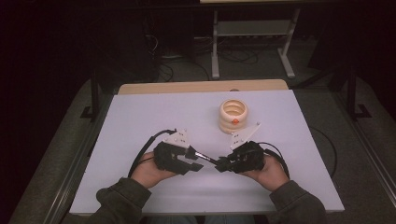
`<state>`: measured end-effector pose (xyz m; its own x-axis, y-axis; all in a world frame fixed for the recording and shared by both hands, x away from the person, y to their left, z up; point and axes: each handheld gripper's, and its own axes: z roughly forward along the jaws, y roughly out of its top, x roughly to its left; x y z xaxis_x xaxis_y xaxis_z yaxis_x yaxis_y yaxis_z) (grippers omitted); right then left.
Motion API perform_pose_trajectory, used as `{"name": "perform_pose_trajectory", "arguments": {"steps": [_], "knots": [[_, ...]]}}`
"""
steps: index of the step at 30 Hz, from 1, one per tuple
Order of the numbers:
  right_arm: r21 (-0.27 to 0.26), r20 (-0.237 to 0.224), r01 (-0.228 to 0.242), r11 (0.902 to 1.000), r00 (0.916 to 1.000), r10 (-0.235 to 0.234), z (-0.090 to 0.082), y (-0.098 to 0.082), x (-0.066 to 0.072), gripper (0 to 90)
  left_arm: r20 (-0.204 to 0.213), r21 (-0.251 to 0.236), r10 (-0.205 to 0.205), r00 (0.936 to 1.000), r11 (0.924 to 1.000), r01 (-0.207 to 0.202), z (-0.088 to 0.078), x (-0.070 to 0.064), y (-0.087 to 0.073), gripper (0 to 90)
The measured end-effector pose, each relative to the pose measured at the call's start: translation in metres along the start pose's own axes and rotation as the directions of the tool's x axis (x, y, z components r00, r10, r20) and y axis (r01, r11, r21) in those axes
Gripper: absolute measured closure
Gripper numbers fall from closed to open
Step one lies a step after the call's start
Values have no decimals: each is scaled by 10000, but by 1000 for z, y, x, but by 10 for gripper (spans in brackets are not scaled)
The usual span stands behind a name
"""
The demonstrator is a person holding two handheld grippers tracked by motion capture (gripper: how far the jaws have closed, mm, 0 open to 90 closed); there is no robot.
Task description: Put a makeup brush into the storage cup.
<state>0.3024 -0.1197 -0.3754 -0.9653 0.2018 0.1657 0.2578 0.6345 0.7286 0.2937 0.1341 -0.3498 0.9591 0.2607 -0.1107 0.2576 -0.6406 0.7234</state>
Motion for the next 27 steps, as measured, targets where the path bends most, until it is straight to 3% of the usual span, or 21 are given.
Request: {"name": "perform_pose_trajectory", "arguments": {"steps": [4, 13, 16, 20, 25, 27], "knots": [[81, 60, -12, 10000, 10000, 11, 5, 1, 1, 786, 103, -421, -205, 9997, 9989, 210, -3, 1, 4, 596], [350, 350, 643, 9973, 9972, -655, 16, 6, 5, 787, 448, -712, -550, 9975, 9958, 581, -2, 3, 7, 657], [482, 292, 820, 9955, 9961, -834, 20, 7, 7, 787, 791, -906, -766, 9939, 9924, 837, -3, 4, 8, 693], [695, 281, 1177, 9906, 9924, -1199, 28, 8, 10, 786, 1113, -898, -835, 9903, 9915, 937, -3, 5, 9, 750], [725, 96, 1083, 9915, 9940, -1092, 33, 8, 10, 769, 1098, -655, -752, 9911, 9944, 827, -3, 2, 11, 764], [738, 230, 1001, 9922, 9945, -1020, 32, 9, 12, 699, 1035, -493, -702, 9921, 9959, 756, -2, 0, 14, 765]]}}
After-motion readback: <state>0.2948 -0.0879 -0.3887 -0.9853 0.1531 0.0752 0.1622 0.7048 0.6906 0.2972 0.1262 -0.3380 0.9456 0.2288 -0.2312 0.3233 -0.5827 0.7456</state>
